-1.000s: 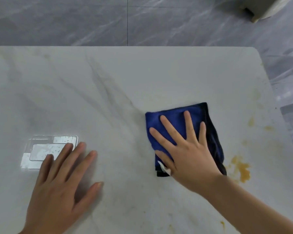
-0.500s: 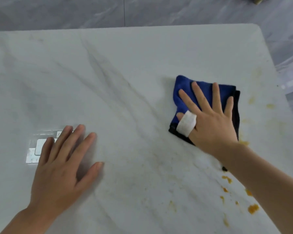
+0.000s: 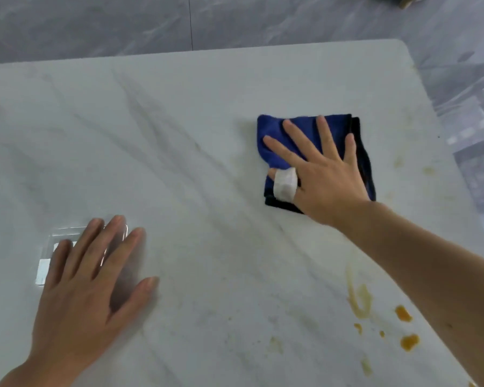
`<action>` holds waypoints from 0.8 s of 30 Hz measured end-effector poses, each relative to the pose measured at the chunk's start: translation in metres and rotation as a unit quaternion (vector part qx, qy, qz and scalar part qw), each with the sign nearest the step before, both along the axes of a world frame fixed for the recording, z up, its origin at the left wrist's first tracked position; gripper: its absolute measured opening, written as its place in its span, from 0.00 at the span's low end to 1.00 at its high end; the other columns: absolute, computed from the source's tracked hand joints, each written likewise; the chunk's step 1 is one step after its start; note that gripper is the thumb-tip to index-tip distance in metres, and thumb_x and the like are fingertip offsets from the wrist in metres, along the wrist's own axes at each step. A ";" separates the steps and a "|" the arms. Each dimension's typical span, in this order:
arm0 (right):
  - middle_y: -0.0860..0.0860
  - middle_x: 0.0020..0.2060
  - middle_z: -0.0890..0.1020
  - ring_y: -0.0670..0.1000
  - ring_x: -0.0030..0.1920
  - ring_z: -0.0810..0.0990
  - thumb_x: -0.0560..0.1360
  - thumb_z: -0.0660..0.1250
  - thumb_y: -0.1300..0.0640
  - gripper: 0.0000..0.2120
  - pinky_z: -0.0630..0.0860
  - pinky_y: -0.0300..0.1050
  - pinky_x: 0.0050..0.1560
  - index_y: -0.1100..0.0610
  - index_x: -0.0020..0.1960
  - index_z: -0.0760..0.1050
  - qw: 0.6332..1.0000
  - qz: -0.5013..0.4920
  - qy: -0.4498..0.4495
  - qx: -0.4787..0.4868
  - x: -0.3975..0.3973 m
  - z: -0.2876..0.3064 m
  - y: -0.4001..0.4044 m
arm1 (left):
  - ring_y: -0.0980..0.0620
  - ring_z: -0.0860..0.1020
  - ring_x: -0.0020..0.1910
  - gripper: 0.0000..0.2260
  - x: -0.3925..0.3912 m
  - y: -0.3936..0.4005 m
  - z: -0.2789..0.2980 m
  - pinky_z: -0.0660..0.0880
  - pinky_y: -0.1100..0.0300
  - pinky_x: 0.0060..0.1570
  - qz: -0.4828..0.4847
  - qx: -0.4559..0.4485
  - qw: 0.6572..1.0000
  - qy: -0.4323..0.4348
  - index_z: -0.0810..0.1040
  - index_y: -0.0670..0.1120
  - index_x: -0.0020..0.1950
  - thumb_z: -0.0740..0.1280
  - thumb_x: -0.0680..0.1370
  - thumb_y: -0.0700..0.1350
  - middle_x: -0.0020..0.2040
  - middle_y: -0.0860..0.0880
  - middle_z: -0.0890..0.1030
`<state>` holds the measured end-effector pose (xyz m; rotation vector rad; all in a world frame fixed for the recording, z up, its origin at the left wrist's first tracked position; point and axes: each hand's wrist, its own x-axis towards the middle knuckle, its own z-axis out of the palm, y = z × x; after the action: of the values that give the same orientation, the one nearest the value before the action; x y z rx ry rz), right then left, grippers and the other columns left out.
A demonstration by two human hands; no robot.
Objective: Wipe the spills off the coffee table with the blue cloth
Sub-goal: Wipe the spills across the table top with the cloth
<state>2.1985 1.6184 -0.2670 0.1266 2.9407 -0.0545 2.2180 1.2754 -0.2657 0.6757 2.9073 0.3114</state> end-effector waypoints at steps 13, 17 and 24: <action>0.50 0.74 0.60 0.69 0.72 0.55 0.77 0.37 0.37 0.27 0.58 0.75 0.62 0.42 0.74 0.53 0.998 0.007 -0.061 -0.025 0.100 0.015 -0.011 | 0.48 0.58 0.75 0.31 0.000 -0.002 -0.005 0.54 0.44 0.69 0.005 -0.008 1.000 -0.027 0.66 0.52 0.71 0.47 0.75 0.68 0.75 0.51 0.62; 0.41 0.76 0.46 0.60 0.75 0.41 0.74 0.38 0.31 0.27 0.45 0.71 0.68 0.32 0.72 0.39 0.999 -0.024 -0.005 -0.022 0.058 0.005 0.026 | 0.51 0.56 0.75 0.31 -0.001 -0.006 -0.006 0.53 0.46 0.70 0.018 -0.014 0.999 -0.038 0.64 0.56 0.71 0.46 0.74 0.70 0.75 0.54 0.60; 0.41 0.75 0.39 0.54 0.74 0.33 0.72 0.36 0.32 0.27 0.38 0.65 0.72 0.31 0.68 0.31 0.987 -0.152 -0.042 -0.018 0.069 0.011 0.079 | 0.51 0.56 0.75 0.31 0.000 -0.005 -0.004 0.49 0.50 0.71 0.014 -0.009 1.000 -0.020 0.64 0.55 0.71 0.45 0.75 0.69 0.75 0.54 0.60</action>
<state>2.2672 1.6973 -0.2563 0.5570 2.8089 -0.1435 2.2182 1.2706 -0.2700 0.6177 2.8807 0.2969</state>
